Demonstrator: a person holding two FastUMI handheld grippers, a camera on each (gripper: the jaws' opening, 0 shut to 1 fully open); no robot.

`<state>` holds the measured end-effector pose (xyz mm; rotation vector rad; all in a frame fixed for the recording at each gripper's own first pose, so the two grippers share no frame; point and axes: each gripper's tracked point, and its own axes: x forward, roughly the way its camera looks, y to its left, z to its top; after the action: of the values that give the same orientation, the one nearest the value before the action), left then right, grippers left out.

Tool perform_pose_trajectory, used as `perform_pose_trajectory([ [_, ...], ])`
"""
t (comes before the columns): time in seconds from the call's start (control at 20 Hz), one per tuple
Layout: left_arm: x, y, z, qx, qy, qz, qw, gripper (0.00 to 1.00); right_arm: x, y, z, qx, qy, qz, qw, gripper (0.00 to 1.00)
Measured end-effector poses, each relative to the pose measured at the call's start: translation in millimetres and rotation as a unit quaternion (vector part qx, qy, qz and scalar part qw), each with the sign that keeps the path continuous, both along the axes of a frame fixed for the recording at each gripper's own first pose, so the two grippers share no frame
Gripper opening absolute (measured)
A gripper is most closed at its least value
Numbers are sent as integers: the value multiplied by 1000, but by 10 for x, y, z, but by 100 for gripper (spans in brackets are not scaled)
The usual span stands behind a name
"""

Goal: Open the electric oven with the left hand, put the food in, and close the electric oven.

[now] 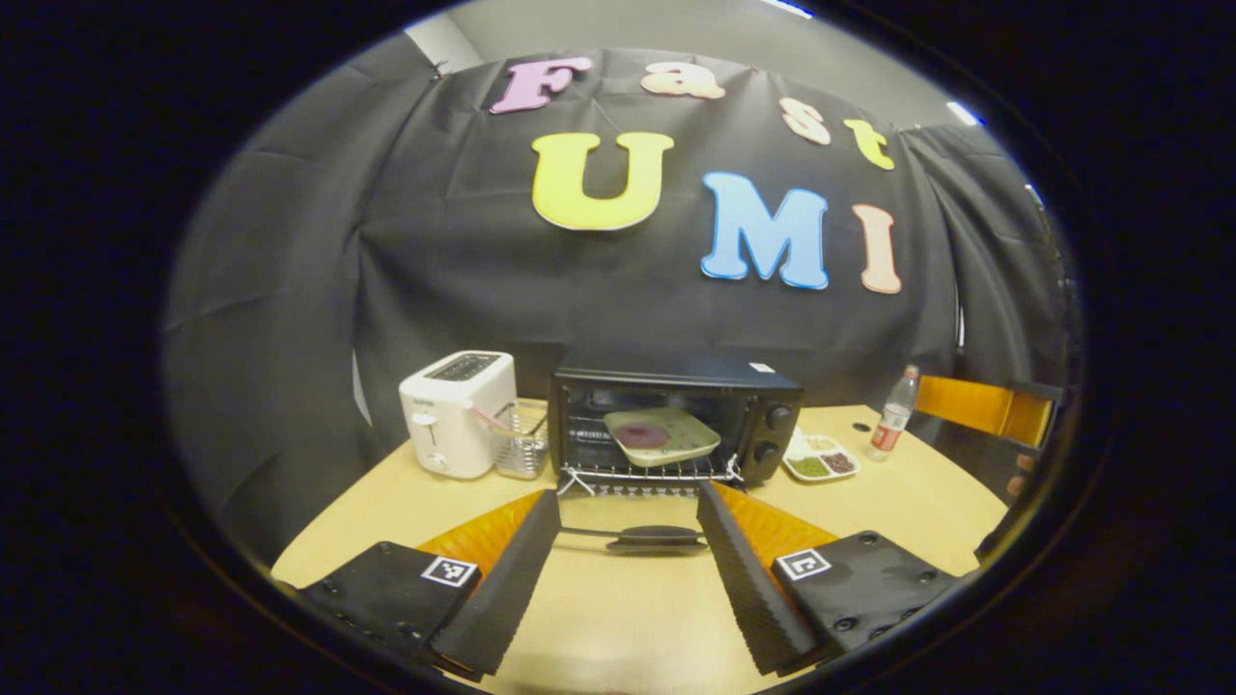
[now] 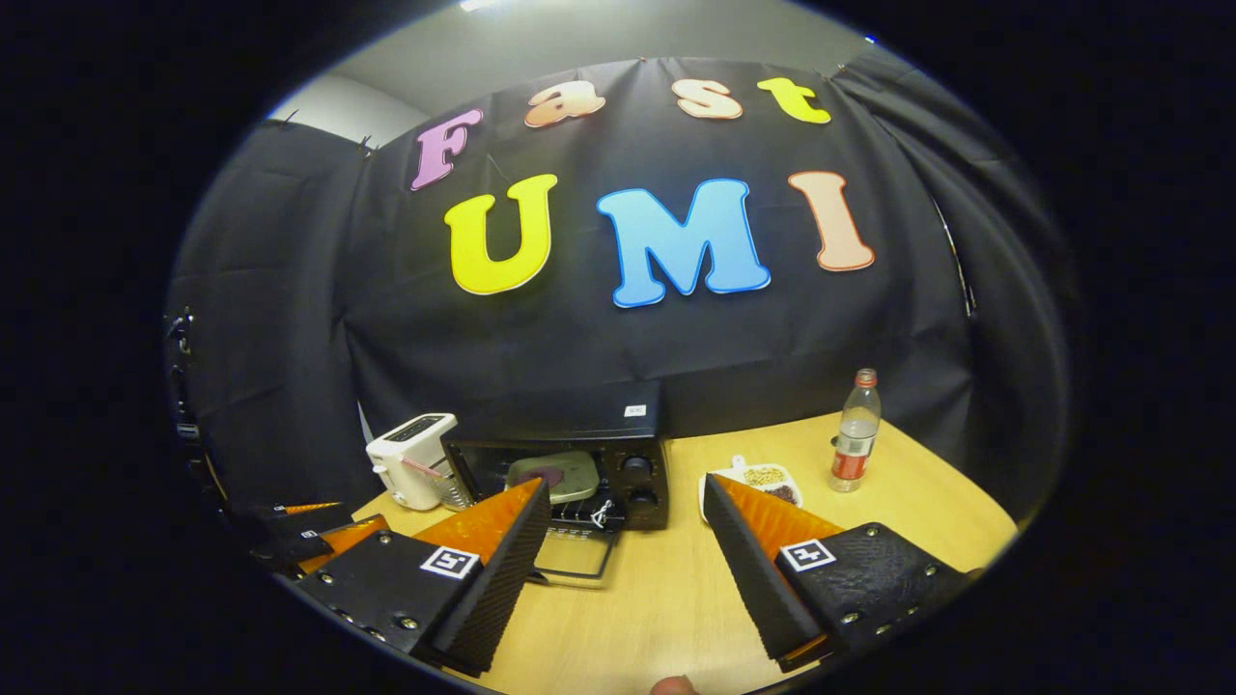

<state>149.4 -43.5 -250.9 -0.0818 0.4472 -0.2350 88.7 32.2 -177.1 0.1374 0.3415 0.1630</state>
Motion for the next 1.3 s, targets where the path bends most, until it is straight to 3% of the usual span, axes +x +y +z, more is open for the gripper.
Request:
perform_pose_trajectory([
  [0.35,67,-461,-816,-10,92,-56,994,97,-56,-426,36,-27,-1,-62,998,98],
  [0.8,237,-649,-1696,3,182,-77,980,100,-109,-644,77,-46,2,-127,991,98],
  [1.05,322,-739,-1950,31,214,-96,972,100,-115,-718,208,-60,-9,-147,987,98],
  [1.2,305,-733,-1968,53,197,-104,973,96,-98,-774,293,-69,-18,-155,985,98],
  [1.3,327,-744,-1980,65,189,-104,974,100,-63,-786,312,-72,-21,-155,985,98],
])
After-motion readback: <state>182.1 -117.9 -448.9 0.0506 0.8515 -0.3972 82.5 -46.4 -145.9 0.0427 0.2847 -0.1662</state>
